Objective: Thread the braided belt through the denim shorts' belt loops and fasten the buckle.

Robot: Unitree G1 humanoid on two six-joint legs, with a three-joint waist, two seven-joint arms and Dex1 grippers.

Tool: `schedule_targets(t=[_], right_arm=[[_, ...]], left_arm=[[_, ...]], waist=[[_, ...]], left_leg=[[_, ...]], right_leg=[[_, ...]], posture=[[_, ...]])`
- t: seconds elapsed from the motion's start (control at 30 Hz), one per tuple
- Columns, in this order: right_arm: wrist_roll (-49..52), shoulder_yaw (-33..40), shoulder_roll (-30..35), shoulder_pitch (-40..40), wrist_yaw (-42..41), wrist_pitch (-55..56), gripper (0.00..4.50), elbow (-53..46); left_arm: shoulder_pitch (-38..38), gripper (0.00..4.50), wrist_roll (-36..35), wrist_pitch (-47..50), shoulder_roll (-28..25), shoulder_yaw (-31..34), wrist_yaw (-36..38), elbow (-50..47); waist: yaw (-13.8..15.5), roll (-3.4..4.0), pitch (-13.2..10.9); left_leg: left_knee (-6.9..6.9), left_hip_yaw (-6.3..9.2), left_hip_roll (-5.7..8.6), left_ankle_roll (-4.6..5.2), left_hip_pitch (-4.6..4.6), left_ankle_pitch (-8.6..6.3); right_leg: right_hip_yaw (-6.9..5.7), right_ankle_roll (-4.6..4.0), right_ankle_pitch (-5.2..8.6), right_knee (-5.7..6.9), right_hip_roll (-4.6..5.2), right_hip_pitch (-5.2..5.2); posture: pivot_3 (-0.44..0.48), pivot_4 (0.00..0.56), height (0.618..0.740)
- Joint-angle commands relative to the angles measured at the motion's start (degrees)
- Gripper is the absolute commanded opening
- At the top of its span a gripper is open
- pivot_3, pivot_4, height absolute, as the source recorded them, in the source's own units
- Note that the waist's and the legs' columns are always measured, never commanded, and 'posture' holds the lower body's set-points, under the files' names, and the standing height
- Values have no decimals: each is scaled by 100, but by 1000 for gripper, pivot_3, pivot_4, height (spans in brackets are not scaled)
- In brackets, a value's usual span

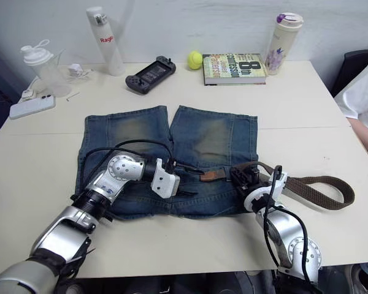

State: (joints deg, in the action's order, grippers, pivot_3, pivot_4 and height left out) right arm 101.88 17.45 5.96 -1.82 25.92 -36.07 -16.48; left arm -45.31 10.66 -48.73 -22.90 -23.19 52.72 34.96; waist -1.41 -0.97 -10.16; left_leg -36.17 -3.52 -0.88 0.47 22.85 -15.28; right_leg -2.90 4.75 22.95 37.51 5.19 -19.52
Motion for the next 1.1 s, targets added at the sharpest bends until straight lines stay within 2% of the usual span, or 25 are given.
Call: schedule_targets(t=[0.03,0.13,0.47,0.57,0.7,1.0,1.03,1.07,1.1], right_arm=[[150,-49,-78,164,24,118,0,-147],[136,-90,-145,225,-8,236,0,-238],[0,-243,-99,325,-160,383,0,-535],[-40,-299,-114,340,-162,394,0,-592],[-88,-326,-108,352,-180,411,0,-611],[-170,-365,-54,357,-220,459,0,-601],[-172,-367,-48,363,-223,457,0,-600],[-166,-365,-47,366,-225,461,0,-599],[-166,-369,-51,367,-225,470,0,-600]], left_arm=[[-188,3021,782,-820,-43,45,-927,452],[-256,3021,1239,-1130,40,80,-1707,769],[-361,3021,1845,-1174,292,-150,-2723,1352],[-438,3021,2014,-1275,370,-295,-2849,1493],[-525,3021,1894,-1346,530,-319,-2911,1570],[-504,3021,1710,-1505,531,-317,-2868,1465],[-505,2488,1699,-1498,532,-317,-2857,1441],[-507,2254,1697,-1482,532,-320,-2845,1428],[-507,1789,1648,-1479,528,-331,-2781,1428]], waist=[[-1,0,0],[0,0,0],[40,0,1],[69,0,1],[130,-1,1],[125,-1,1],[125,0,1],[125,0,1],[125,-1,1]], left_leg=[[0,0,0,1,0,0],[2,3,0,1,2,0],[0,4,2,2,3,1],[-1,3,4,3,4,1],[-5,2,4,2,4,2],[-6,2,4,3,5,3],[-6,2,4,3,6,3],[-6,3,4,3,6,3],[-6,3,4,3,6,3]], right_leg=[[0,0,0,0,1,0],[-4,0,0,0,1,-1],[-7,0,0,1,6,0],[-7,0,0,1,7,-1],[-8,1,0,4,8,-1],[-9,1,0,4,9,-2],[-10,1,0,4,9,-3],[-10,1,0,4,9,-3],[-10,1,0,4,9,-2]], posture=[[0,150,740],[0,150,740],[0,150,740],[0,150,740],[0,150,740],[0,150,740],[0,150,740],[0,150,740],[0,150,740]])
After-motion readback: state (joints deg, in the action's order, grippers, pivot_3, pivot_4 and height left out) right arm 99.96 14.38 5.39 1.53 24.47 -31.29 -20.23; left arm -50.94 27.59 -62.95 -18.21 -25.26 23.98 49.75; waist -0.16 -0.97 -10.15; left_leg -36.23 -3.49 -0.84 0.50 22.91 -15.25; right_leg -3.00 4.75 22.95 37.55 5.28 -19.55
